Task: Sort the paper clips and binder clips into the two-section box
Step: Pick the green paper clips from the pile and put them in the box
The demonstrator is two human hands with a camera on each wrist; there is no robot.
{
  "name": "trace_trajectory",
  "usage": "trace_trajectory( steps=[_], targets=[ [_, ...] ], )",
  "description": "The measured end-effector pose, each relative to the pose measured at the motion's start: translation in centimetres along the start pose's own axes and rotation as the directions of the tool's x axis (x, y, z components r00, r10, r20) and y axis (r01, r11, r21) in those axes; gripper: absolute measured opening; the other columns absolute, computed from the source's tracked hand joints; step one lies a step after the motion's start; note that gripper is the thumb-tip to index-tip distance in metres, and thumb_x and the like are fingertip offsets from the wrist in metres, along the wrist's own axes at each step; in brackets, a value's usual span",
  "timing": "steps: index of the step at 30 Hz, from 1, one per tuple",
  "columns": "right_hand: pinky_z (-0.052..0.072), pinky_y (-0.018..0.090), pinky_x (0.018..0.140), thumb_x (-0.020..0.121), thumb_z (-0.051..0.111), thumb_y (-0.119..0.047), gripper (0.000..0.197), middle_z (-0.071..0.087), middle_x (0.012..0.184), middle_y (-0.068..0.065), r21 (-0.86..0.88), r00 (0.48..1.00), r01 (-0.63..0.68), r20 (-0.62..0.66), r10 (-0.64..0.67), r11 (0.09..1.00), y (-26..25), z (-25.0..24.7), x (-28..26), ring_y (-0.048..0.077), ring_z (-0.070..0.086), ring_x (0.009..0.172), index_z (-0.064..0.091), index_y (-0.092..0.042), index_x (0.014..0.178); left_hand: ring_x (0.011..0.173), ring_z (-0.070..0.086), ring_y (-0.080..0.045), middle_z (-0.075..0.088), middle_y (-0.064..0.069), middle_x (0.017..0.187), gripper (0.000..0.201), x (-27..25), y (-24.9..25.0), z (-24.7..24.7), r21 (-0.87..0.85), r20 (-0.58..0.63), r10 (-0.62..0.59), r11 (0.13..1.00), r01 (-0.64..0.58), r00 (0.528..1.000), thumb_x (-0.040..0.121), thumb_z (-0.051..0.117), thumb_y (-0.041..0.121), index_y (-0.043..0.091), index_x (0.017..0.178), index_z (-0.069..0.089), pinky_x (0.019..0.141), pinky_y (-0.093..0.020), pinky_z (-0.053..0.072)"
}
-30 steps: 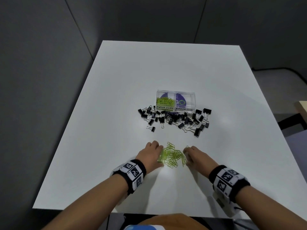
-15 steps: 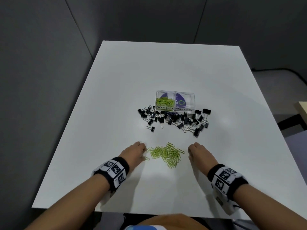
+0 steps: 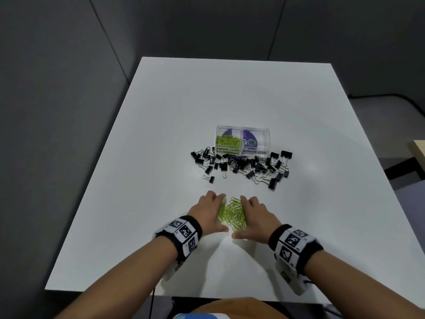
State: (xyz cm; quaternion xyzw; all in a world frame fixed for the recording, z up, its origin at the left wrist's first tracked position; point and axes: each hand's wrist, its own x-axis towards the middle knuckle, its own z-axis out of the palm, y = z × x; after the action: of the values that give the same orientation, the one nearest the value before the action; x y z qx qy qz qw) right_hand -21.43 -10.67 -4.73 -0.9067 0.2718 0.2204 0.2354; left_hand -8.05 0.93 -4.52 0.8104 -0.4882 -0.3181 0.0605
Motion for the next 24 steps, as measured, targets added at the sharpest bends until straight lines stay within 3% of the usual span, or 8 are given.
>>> trace_trajectory(
  steps=[2,7,12,17,21,24],
  targets=[
    [0.049,0.041,0.087,0.065,0.074,-0.049,0.103,0.032,0.132,0.01,-0.016,0.999,0.001,-0.035,-0.001,1.0,-0.7,0.5,0.4,0.03,0.043,0.115,0.016,-0.013,0.142,0.121,0.041,-0.025,0.034,-0.008,0.134,0.081,0.6,0.5,0.5,0.021,-0.018,0.001,1.0,0.0,1.0,0.073,0.073,0.039,0.018,0.139,0.031,0.094,-0.037,0.046],
    [0.048,0.039,0.085,0.074,0.072,-0.027,0.063,0.041,0.122,0.013,0.075,0.995,-0.007,-0.101,0.015,0.997,-0.9,0.3,1.6,0.032,0.051,0.103,0.039,-0.008,0.125,0.116,0.045,-0.03,0.037,-0.012,0.131,0.053,1.8,1.0,0.4,0.019,-0.045,0.013,1.0,-0.012,0.999,0.083,0.067,0.024,0.01,0.129,0.043,0.095,-0.038,0.045],
    [0.046,0.038,0.077,0.083,0.061,-0.013,0.037,0.044,0.117,0.015,0.091,0.992,0.013,-0.124,-0.001,0.996,-1.0,-0.1,2.1,0.034,0.055,0.093,0.045,-0.005,0.116,0.113,0.048,-0.031,0.039,-0.012,0.131,0.046,2.7,1.0,0.4,0.018,-0.042,0.025,1.0,-0.024,0.999,0.085,0.066,0.022,0.006,0.124,0.047,0.095,-0.036,0.042],
    [0.045,0.038,0.072,0.088,0.05,-0.005,0.023,0.046,0.114,0.016,0.043,0.99,0.014,-0.138,-0.008,0.999,-1.2,-0.3,2.9,0.034,0.057,0.088,0.048,-0.004,0.111,0.11,0.052,-0.032,0.044,-0.013,0.127,0.042,3.4,1.1,0.0,-0.021,-0.019,0.036,0.999,-0.036,0.999,0.086,0.059,0.011,0.008,0.125,0.045,0.092,-0.038,0.044],
    [0.036,0.032,0.065,0.09,0.043,-0.004,0.021,0.05,0.11,0.016,0.036,0.991,0.013,-0.134,-0.008,0.999,-1.7,-0.5,3.6,0.035,0.058,0.088,0.049,-0.003,0.11,0.109,0.053,-0.034,0.045,-0.015,0.124,0.037,3.8,1.8,0.0,0.027,0.001,0.014,1.0,-0.014,1.0,0.088,0.05,0.006,0.006,0.125,0.045,0.089,-0.038,0.045],
    [0.035,0.031,0.066,0.09,0.041,-0.004,0.017,0.054,0.1,0.015,0.046,0.994,0.014,-0.11,-0.009,0.999,-1.6,-0.9,3.9,0.028,0.051,0.076,0.051,-0.004,0.103,0.102,0.056,-0.035,0.045,-0.016,0.122,0.031,4.1,2.0,-0.3,0.051,0.012,-0.01,0.999,0.009,1.0,0.09,0.047,0.005,0.004,0.121,0.047,0.083,-0.036,0.045]
  ],
)
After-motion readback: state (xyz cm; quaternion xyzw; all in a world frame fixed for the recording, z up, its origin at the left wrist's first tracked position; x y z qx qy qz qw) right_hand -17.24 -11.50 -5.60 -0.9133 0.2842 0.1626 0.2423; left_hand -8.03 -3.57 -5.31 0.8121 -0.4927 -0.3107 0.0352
